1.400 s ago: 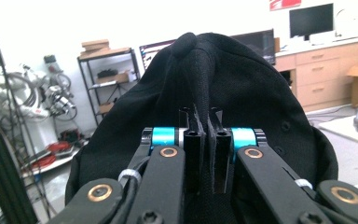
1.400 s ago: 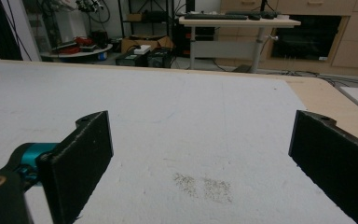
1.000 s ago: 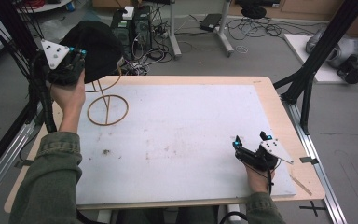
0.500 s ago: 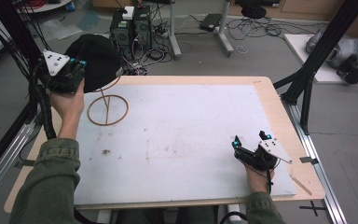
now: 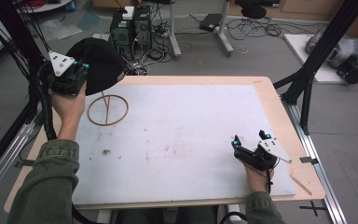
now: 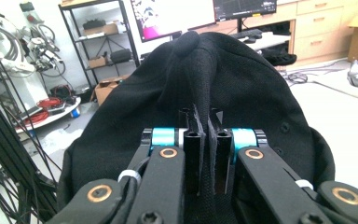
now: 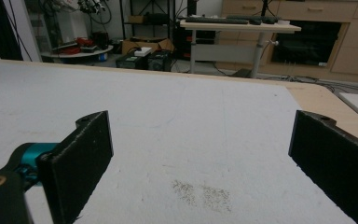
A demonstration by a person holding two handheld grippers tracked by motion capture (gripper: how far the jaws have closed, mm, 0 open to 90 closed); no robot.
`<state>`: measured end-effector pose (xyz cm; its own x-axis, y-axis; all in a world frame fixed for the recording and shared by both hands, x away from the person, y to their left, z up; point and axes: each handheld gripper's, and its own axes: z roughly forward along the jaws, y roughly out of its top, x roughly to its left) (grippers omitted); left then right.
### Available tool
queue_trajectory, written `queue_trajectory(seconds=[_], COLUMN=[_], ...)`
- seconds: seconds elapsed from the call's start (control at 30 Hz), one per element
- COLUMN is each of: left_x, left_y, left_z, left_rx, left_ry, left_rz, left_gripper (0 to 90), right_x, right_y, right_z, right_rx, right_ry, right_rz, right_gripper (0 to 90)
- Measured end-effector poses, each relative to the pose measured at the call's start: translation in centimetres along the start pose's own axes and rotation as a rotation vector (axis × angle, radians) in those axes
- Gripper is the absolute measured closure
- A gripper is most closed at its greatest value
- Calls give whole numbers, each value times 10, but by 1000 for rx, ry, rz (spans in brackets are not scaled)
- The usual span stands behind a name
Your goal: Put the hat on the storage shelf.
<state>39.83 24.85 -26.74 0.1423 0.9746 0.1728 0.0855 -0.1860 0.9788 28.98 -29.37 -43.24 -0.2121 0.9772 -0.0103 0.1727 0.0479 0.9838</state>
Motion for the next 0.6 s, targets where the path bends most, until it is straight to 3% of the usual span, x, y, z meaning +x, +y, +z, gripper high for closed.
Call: queue_trajectory(seconds=[0.27,0.6], left_x=[0,0], left_y=[-1,-1], left_z=[1,4], left_rx=[17,6], left_ry=[18,41], left_rz=[-10,-7], left_gripper=[835,660], right_x=[0,-1], right_y=[0,1], right_z=[0,0], right_rx=[-3,-8], right_ry=[-2,-3], right_rz=[-4,2], right_gripper=[52,53])
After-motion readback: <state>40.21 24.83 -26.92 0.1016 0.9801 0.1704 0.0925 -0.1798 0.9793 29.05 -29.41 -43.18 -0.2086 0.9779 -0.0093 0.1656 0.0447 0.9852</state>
